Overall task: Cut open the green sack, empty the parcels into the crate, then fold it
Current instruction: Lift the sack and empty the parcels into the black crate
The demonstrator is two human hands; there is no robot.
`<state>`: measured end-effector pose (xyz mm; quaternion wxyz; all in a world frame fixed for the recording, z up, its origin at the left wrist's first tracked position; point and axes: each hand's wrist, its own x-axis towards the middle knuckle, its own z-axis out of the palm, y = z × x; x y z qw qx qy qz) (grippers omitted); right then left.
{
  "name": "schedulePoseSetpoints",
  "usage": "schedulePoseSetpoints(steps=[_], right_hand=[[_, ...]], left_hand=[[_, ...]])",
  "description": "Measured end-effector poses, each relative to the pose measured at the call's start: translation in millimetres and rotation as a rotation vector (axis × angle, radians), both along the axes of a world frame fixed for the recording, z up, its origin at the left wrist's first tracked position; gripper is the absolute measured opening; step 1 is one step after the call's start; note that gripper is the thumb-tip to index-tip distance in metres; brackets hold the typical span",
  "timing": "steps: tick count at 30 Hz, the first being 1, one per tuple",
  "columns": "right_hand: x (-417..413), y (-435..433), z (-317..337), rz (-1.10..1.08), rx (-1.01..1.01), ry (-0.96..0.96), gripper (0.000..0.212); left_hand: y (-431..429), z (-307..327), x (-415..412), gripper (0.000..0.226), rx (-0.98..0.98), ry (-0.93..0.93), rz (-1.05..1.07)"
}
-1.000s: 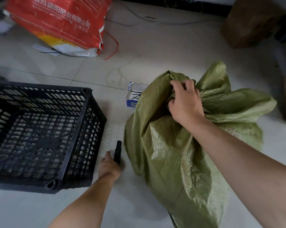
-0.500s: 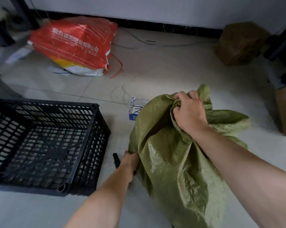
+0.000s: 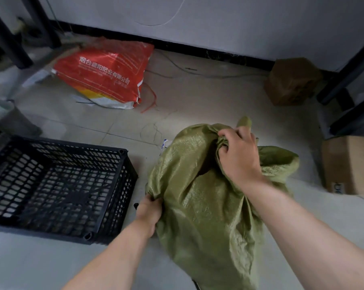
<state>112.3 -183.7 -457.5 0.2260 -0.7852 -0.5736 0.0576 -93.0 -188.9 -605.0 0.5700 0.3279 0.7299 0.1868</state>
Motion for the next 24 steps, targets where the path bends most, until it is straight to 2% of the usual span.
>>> schedulePoseSetpoints(steps=[4,7,9,14,18,24], right_hand=[[-17.9,5.5,66.9,0.077,-0.034,0.032,0.038],[-34.6,14.9,115.0,0.123,0.021,0.016,0.037],[-48.8,21.1,146.5,0.176,0.043,-0.002,0.035],[-97.0,35.0,207.3,0.337,0.024,-0.005,0.036],[-155.7,53.1,234.8,0.432,-0.023,0.011,0.038],[-267.3,88.7,233.6,0.579,-0.127,0.057,0.044]], left_hand=[[-6.3,76.4,-12.4,0.03,0.028,-0.03,0.061],[-6.4,129.8,-27.8,0.031,0.037,-0.072,0.121],[-5.7,156.3,-44.1,0.015,0.029,-0.063,0.159],[-14.8,222.4,-93.2,0.018,-0.025,-0.044,0.289],[-20.0,271.8,-143.9,0.02,-0.023,-0.026,0.421],[-18.3,282.6,-251.5,0.018,-0.079,0.023,0.553]])
